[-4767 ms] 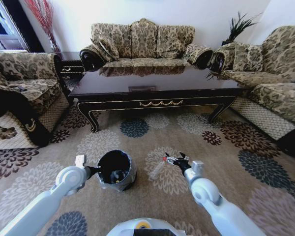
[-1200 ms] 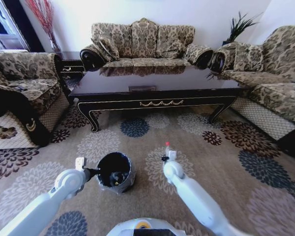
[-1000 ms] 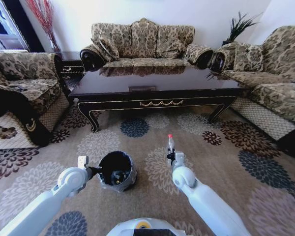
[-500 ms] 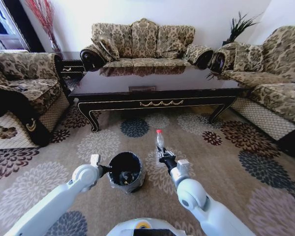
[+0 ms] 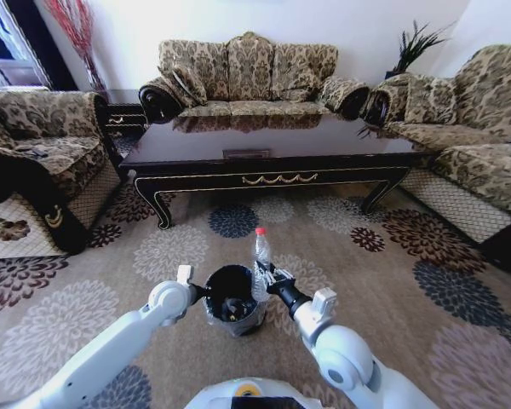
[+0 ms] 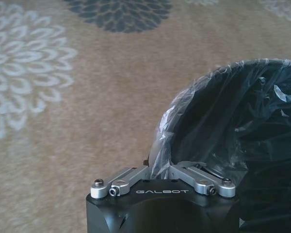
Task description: Move to the front of the table and pick up the trash from the floor, then place it into the trash bin.
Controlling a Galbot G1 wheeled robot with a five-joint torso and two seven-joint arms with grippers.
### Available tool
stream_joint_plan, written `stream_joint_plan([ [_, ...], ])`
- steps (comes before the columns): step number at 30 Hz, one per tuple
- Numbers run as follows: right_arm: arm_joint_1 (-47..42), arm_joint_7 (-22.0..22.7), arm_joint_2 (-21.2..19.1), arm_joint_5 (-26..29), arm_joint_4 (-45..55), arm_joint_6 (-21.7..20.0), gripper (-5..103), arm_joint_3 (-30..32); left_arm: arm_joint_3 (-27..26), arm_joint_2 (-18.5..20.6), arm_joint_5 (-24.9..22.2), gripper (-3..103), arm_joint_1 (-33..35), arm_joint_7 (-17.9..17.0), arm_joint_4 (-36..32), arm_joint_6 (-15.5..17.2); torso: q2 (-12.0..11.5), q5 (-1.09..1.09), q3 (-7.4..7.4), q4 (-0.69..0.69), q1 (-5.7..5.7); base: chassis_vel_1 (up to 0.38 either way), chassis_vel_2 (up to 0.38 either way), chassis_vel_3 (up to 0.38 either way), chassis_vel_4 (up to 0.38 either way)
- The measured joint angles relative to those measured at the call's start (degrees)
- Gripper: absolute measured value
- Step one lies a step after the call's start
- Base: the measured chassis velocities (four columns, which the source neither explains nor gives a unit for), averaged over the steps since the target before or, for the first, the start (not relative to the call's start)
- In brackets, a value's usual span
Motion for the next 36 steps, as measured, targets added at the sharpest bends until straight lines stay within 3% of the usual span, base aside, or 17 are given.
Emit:
stream_joint_plan([
  [5,-0.5,0.0,0.4,-0.9,-0.8,0.0,18,-1.4,3.2,-1.9,-0.3,0,-1.7,-0.7,0.5,0.0,0.0,0.00,0.00,-0.01,0.00,0.000,0.000,0.000,0.000],
  [12,-1.5,-1.0,1.2,-5.4,-2.4,0.6,15,-2.7,3.4,-2.7,-0.3,0,-1.3,-1.2,-0.1,0.0,0.0,-0.01,0.00,-0.01,0.00,0.000,0.000,0.000,0.000],
  [14,-1.5,-1.2,1.3,-5.5,-2.8,0.9,25,-2.7,3.2,-2.1,-0.3,0,-1.0,-1.2,-0.5,0.0,0.0,0.00,0.00,0.00,0.00,0.000,0.000,0.000,0.000],
  [16,-1.3,-1.3,1.3,-5.5,-3.0,1.0,25,-2.7,3.1,-1.9,-0.3,0,-0.9,-1.2,-0.6,0.0,0.0,0.00,0.00,0.01,0.00,0.000,0.000,0.000,0.000],
  [22,-1.2,-1.9,1.6,-5.3,-3.6,1.5,52,-2.4,1.4,-1.7,-0.4,0,0.8,-1.1,-1.7,0.0,0.0,-0.01,0.00,-0.01,0.00,0.000,0.000,0.000,0.000],
  [25,-1.4,-1.9,1.6,-5.3,-3.7,1.5,57,-2.3,0.7,-1.6,-0.3,0,1.4,-1.1,-1.8,0.0,0.0,-0.01,0.00,-0.01,0.00,0.000,0.000,0.000,0.000],
  [31,-1.2,-1.9,1.7,-4.5,-3.8,1.8,85,-1.5,-1.2,-1.0,-0.1,0,2.6,-0.9,-2.3,0.0,0.0,-0.01,0.00,-0.01,0.00,0.000,0.000,0.000,0.000],
  [36,-1.0,-1.8,1.6,-4.0,-3.7,1.8,98,-0.8,-2.3,-0.2,-0.1,0,3.3,-0.9,-2.6,0.0,0.0,-0.01,0.00,0.00,0.00,0.000,0.000,0.000,0.000],
])
